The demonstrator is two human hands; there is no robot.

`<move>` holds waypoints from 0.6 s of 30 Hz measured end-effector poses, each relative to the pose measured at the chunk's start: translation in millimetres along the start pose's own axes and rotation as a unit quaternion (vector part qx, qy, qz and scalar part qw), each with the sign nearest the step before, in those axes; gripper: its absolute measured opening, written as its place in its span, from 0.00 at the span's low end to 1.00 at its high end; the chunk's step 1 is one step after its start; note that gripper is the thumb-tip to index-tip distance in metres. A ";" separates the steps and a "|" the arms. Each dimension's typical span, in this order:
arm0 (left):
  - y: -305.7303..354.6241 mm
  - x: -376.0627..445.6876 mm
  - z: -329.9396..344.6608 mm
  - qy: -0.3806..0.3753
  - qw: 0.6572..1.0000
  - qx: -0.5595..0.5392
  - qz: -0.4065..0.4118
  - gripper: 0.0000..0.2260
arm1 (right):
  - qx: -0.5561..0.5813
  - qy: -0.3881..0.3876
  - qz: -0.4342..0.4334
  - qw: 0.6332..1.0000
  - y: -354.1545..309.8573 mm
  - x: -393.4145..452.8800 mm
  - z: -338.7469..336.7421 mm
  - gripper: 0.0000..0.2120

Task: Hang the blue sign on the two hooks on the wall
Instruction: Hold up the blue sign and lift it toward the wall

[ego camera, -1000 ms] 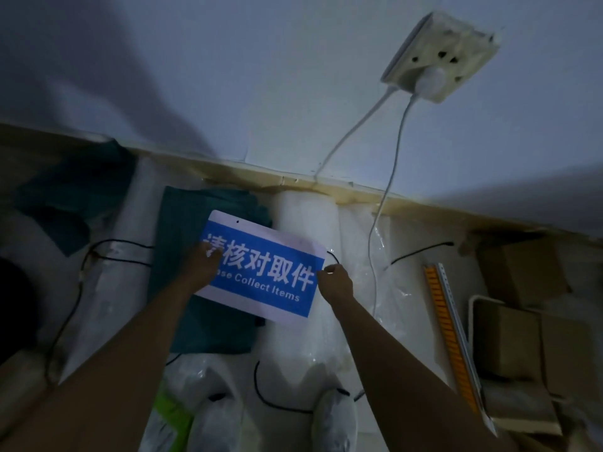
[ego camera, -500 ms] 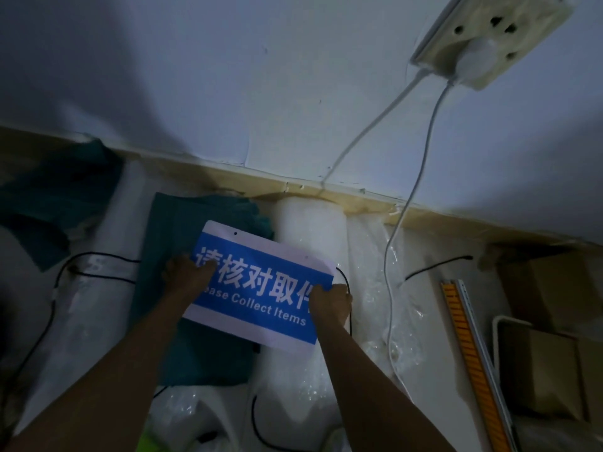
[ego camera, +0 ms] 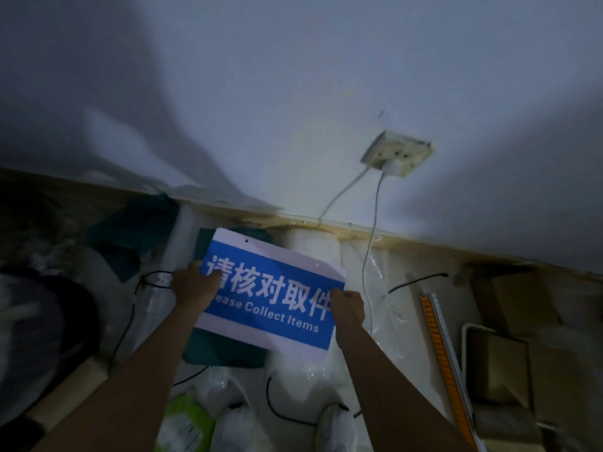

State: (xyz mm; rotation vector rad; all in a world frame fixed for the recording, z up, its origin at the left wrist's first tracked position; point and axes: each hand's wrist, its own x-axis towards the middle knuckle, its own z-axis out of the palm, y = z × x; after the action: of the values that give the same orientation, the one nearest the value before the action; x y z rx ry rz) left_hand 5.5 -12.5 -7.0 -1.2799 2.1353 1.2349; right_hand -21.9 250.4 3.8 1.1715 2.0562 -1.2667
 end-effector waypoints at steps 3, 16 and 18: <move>39.3 -33.0 -38.4 -0.015 1.000 -0.023 0.003 0.28 | -0.026 0.004 -0.016 1.000 -46.7 -36.5 -33.9 0.15; 315.2 -252.9 -232.1 0.022 0.989 -0.071 0.126 0.22 | 0.069 0.004 -0.149 0.986 -289.6 -251.8 -222.2 0.10; 354.0 -290.0 -262.8 0.025 0.984 -0.074 0.158 0.21 | 0.088 0.005 -0.168 0.982 -326.8 -290.6 -254.6 0.10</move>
State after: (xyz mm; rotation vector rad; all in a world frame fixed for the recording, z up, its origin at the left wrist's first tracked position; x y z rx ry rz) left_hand -108.1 -2.8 508.2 -1.0657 2.3899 1.5275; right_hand -128.2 279.7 497.6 0.9272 2.2547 -1.6301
